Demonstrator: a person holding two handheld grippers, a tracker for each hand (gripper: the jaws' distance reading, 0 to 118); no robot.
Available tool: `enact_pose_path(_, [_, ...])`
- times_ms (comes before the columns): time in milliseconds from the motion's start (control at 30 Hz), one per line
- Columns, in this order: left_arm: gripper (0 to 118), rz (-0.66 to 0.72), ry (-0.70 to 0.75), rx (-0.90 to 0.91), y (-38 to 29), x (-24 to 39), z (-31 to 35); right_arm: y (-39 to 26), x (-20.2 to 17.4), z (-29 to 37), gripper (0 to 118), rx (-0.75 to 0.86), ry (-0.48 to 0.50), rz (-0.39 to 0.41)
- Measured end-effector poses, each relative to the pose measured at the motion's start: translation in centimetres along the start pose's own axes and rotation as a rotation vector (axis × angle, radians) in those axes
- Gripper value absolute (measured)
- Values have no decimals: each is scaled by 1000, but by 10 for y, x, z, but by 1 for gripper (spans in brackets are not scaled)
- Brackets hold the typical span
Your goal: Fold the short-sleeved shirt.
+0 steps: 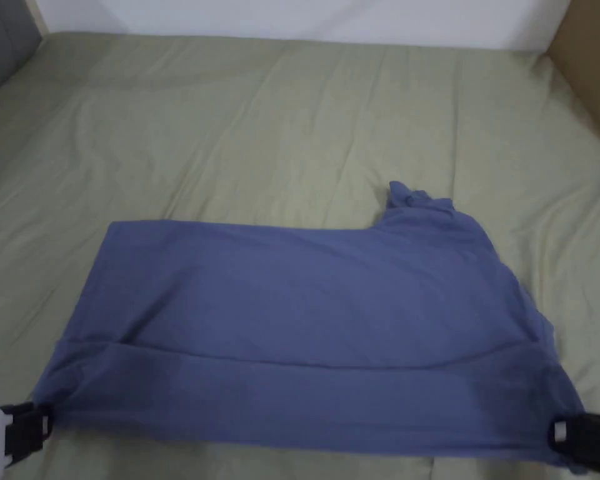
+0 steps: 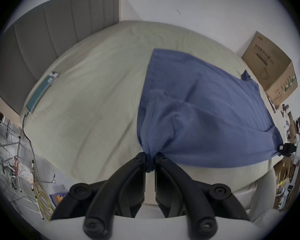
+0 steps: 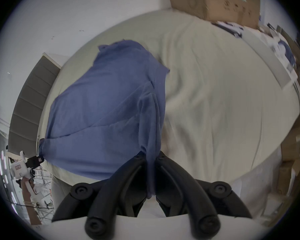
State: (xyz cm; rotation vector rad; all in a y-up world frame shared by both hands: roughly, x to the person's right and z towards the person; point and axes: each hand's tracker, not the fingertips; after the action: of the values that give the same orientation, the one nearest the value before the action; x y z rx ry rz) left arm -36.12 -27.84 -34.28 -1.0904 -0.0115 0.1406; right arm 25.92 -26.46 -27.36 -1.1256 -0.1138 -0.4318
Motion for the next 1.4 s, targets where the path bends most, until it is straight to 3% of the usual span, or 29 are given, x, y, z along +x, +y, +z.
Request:
enact_pose_path(133, [7, -49, 32, -37, -19, 4, -12, -31, -2, -17, 8, -38, -15, 33])
enact_pose_path(167, [7, -41, 28, -23, -17, 2, -12, -34, -6, -21, 15, -30, -25, 34])
enact_pose_path(200, [12, -40, 35, -20, -15, 1, -11, -33, -9, -21, 33, -26, -49, 37])
enact_pose_path(233, [35, -37, 35, -17, -12, 0, -9, -30, -13, -20, 69, -35, -91, 64])
enact_pose_path(267, [63, -49, 58, -8, -9, 1, -4, -28, -17, -17, 96, -33, -84, 89])
enact_pose_path(300, [89, -61, 90, 1, -6, 1, 1, -26, -20, -11, 105, -9, -82, 113])
enact_pose_path(333, [103, -63, 82, 12, -4, -1, 8, -24, -25, -3, 102, 21, -90, 139])
enact_pose_path(400, [103, -47, 22, 83, 5, 3, 29, -15, -34, 15, 102, 60, -99, 201])
enact_pose_path(467, [101, -10, -29, 123, 17, 6, 46, -4, -44, 28, 93, 102, -122, 245])
enact_pose_path(500, [94, 10, -80, 167, 24, 9, 53, 2, -50, 33, 76, 131, -91, 260])
enact_pose_path(533, [63, 21, -120, 209, 29, 17, 57, 8, -54, 36, 44, 146, -70, 260])
enact_pose_path(567, [28, 12, -146, 235, 36, 23, 61, 16, -58, 36, 20, 159, -49, 250])
enact_pose_path(600, [3, 0, -147, 250, 43, 32, 57, 23, -62, 32, 5, 175, -24, 237])
enact_pose_path(633, [1, -12, -110, 255, 49, 40, 53, 31, -66, 27, 0, 180, 2, 215])
enact_pose_path(667, [0, -42, -47, 277, 55, 52, 51, 40, -66, 21, 0, 176, 41, 176])
enact_pose_path(733, [0, -73, -66, 282, 65, 61, 40, 62, -63, 7, 0, 177, 131, 116])
enact_pose_path(833, [0, -17, -118, 269, 84, 68, 22, 105, -67, -16, 0, 200, 123, 115])
enact_pose_path(900, [0, -61, -91, 261, 90, 74, 13, 142, -70, -32, 18, 258, 114, 135])
enact_pose_path(967, [0, -83, -66, 251, 96, 78, 4, 185, -73, -58, 43, 235, 40, 154])
enact_pose_path(1000, [0, -83, -71, 247, 98, 77, -1, 204, -75, -77, 91, 215, -2, 163])
enact_pose_path(1033, [0, -79, -74, 238, 100, 75, -5, 220, -76, -92, 118, 212, -24, 170])
enact_pose_path(1100, [0, -61, -68, 212, 102, 76, -13, 250, -75, -118, 108, 224, 9, 195])
enact_pose_path(1133, [0, -59, -62, 209, 103, 75, -16, 259, -77, -131, 100, 187, -23, 198])
enact_pose_path(1200, [0, -51, -50, 194, 104, 76, -21, 270, -77, -170, 100, 74, -82, 255])
enact_pose_path(1267, [0, -44, -49, 173, 106, 74, -27, 269, -73, -202, 79, -111, -161, 230])
enact_pose_path(1300, [0, -49, -44, 156, 108, 74, -30, 264, -77, -194, 80, 11, -158, 193])
enact_pose_path(1333, [0, -62, -41, 141, 110, 73, -32, 263, -84, -183, 67, 66, -155, 211])
enact_pose_path(1400, [1, -68, -46, 126, 117, 70, -39, 257, -93, -177, 50, 30, -206, 316])
